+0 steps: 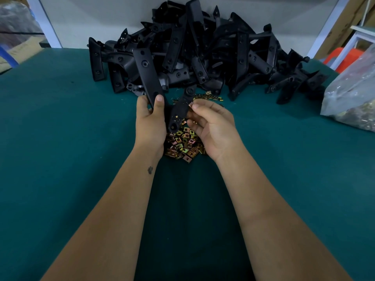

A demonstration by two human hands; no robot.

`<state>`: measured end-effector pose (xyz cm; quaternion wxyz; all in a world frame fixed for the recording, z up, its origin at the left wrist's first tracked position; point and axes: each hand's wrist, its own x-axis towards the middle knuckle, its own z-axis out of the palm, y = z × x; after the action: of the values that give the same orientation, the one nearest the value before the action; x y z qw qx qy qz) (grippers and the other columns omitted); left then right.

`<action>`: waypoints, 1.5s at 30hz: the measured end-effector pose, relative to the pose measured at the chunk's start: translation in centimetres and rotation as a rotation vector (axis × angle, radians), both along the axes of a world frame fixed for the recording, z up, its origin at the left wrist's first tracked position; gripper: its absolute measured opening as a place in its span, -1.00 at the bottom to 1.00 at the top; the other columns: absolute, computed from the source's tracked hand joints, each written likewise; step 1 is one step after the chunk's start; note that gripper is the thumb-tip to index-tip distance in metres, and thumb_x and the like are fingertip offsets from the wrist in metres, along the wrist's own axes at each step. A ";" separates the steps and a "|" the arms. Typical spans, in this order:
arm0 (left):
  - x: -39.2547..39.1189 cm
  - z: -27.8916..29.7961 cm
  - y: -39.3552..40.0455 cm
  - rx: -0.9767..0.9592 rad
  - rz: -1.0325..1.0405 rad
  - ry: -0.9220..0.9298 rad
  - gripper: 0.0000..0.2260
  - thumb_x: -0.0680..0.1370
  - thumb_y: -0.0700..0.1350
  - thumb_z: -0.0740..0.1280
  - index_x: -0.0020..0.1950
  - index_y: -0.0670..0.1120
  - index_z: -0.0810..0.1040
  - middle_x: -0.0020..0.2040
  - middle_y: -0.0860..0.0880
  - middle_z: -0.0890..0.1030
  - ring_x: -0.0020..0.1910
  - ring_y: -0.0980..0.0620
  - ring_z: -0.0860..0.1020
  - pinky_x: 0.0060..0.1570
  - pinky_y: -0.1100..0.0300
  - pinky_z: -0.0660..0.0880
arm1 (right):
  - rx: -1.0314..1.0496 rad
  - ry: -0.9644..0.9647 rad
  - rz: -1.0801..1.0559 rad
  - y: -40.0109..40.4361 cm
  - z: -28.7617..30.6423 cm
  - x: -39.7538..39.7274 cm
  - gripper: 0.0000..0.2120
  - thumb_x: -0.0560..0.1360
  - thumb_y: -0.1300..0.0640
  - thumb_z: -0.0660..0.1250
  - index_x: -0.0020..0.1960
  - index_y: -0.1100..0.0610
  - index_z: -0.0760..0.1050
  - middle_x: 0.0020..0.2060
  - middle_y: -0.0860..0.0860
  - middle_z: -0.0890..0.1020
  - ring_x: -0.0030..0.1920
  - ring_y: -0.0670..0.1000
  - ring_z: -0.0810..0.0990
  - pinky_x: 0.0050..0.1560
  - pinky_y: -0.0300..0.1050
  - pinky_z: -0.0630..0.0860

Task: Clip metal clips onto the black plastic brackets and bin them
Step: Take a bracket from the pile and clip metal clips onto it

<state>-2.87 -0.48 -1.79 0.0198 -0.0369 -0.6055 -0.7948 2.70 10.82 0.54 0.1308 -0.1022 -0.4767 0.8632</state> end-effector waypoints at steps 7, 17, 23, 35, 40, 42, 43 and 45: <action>0.2 0.3 0.0 0.022 -0.022 -0.011 -0.89 0.68 -0.01 0.20 0.00 0.03 0.46 -0.17 0.01 0.55 -0.16 0.04 0.53 -0.24 0.17 0.51 | 0.008 0.040 -0.021 0.0 0.1 0.0 -0.83 0.49 0.45 0.34 -0.08 0.21 0.53 -0.29 0.05 0.60 -0.34 -0.08 0.57 -0.29 -0.27 0.54; 0.1 0.1 -0.1 -0.023 -0.025 0.022 -0.89 0.66 0.02 0.22 -0.03 0.10 0.48 -0.20 0.08 0.57 -0.13 0.05 0.55 -0.10 0.05 0.53 | -0.059 0.034 -0.032 0.1 -0.1 -0.2 -0.82 0.49 0.40 0.36 0.00 0.16 0.52 -0.30 -0.01 0.62 -0.36 -0.12 0.55 -0.29 -0.27 0.52; 0.2 0.1 0.0 -0.011 -0.034 0.019 -0.90 0.66 0.02 0.22 -0.03 0.09 0.48 -0.17 0.03 0.56 -0.11 0.00 0.53 -0.06 -0.02 0.51 | -0.011 0.027 -0.007 0.1 -0.1 -0.2 -0.78 0.50 0.41 0.34 0.07 0.18 0.49 -0.22 0.05 0.59 -0.30 -0.08 0.56 -0.24 -0.25 0.55; 0.3 -0.1 -0.4 -0.253 0.021 0.132 -0.85 0.67 0.05 0.20 -0.11 0.13 0.37 -0.22 0.10 0.48 -0.27 0.22 0.45 -0.22 0.30 0.45 | 0.023 0.015 0.015 0.3 -0.1 0.0 -0.70 0.48 0.43 0.34 0.17 0.20 0.47 -0.20 0.09 0.60 -0.25 -0.03 0.55 -0.21 -0.23 0.57; 0.4 -0.1 -0.2 -0.347 0.081 0.180 -0.81 0.68 0.01 0.19 -0.12 0.05 0.29 -0.29 0.07 0.37 -0.43 0.25 0.31 -0.44 0.42 0.31 | 0.030 -0.004 -0.029 0.0 -0.1 0.1 -0.68 0.47 0.44 0.36 0.16 0.18 0.49 -0.20 0.10 0.59 -0.28 -0.04 0.56 -0.24 -0.23 0.57; 0.5 -0.1 -0.2 -0.371 0.110 0.186 -0.80 0.68 0.01 0.19 -0.09 -0.02 0.26 -0.29 0.07 0.33 -0.40 0.21 0.28 -0.45 0.42 0.29 | 0.073 -0.021 -0.060 0.0 -0.1 0.1 -0.67 0.46 0.43 0.39 0.16 0.17 0.50 -0.24 0.08 0.60 -0.31 -0.06 0.57 -0.25 -0.23 0.57; 0.5 -0.1 -0.2 -0.384 0.120 0.184 -0.79 0.68 0.01 0.18 -0.07 -0.04 0.25 -0.29 0.07 0.33 -0.40 0.20 0.27 -0.45 0.42 0.28 | 0.109 -0.030 -0.076 0.0 -0.2 0.1 -0.66 0.45 0.43 0.40 0.16 0.16 0.50 -0.26 0.07 0.61 -0.32 -0.07 0.57 -0.25 -0.23 0.57; 0.5 -0.1 -0.2 -0.400 0.120 0.168 -0.79 0.68 0.01 0.18 -0.08 -0.03 0.24 -0.28 0.07 0.32 -0.40 0.19 0.26 -0.45 0.41 0.28 | 0.167 -0.036 -0.094 0.1 -0.1 0.1 -0.64 0.43 0.42 0.43 0.16 0.17 0.50 -0.31 0.04 0.61 -0.33 -0.09 0.57 -0.24 -0.23 0.56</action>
<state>-2.33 -0.71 -1.91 0.1096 -0.0703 -0.7482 -0.6506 2.79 10.93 0.40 0.1705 -0.1288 -0.5441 0.8114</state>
